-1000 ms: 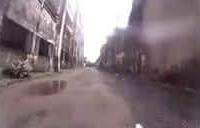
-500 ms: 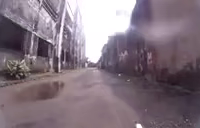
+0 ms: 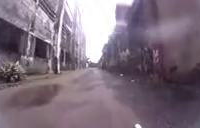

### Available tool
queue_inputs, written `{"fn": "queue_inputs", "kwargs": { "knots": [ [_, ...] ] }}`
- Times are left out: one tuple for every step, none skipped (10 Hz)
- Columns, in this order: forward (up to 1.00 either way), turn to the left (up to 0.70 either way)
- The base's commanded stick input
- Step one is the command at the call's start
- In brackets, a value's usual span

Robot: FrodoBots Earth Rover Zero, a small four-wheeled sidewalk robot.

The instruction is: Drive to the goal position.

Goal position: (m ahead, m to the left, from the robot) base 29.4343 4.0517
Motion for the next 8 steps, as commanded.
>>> {"fn": "queue_inputs", "kwargs": {
  "knots": [
    [0.7,0.0],
    [0.7,0.0],
    [0.7,0.0],
    [0.7,0.0],
    [0.7,0.0],
    [0.7,0.0],
    [0.7,0.0],
    [0.7,0.0]
  ]
}}
